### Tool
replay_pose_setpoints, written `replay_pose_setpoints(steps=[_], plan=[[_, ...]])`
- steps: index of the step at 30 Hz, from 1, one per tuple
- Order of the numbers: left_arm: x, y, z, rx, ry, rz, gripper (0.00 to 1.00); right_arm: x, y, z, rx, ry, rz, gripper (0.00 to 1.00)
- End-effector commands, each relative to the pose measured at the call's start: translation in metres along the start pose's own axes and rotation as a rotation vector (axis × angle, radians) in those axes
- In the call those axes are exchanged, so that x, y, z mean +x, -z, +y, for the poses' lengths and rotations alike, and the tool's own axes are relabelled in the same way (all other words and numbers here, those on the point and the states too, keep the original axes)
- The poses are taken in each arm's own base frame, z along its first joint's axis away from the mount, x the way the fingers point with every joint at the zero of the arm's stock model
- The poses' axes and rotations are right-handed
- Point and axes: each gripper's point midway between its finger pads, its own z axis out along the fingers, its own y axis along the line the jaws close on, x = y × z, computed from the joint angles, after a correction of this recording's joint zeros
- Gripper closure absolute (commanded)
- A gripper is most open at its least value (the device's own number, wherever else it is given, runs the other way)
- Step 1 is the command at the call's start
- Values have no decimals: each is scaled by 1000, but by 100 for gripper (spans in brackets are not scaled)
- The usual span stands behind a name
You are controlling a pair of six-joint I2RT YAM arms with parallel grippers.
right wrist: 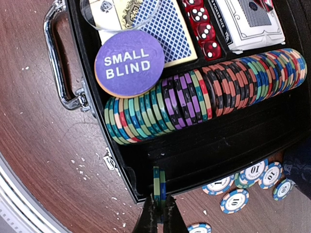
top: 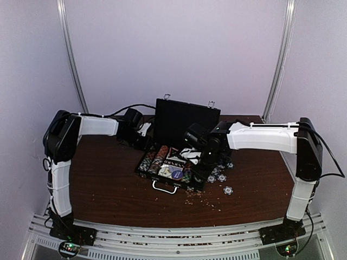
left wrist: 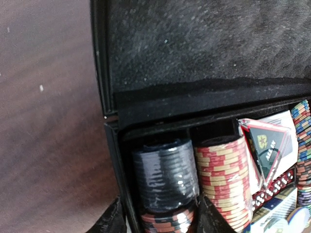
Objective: Pack up texas hold em set
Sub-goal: Adjust the poker chips pile in the slot.
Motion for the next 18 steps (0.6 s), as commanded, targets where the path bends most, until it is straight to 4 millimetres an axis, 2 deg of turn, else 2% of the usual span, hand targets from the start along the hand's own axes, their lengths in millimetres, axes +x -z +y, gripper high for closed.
replay_pose_setpoints(steps=[1, 4, 7, 12, 18], plan=[[3, -8, 26, -129, -137, 5, 46, -11, -1, 2, -6, 10, -39, 100], [-7, 8, 28, -152, -123, -35, 33, -16, -8, 3, -9, 25, -39, 100], [-15, 30, 31, -195, -101, -84, 27, -15, -17, 4, -14, 51, -19, 100], [-18, 67, 36, -253, -44, -170, 23, -6, -32, 5, -19, 86, 27, 100], [-13, 98, 34, -279, -9, -223, 23, -9, -35, 16, -74, 107, 21, 100]])
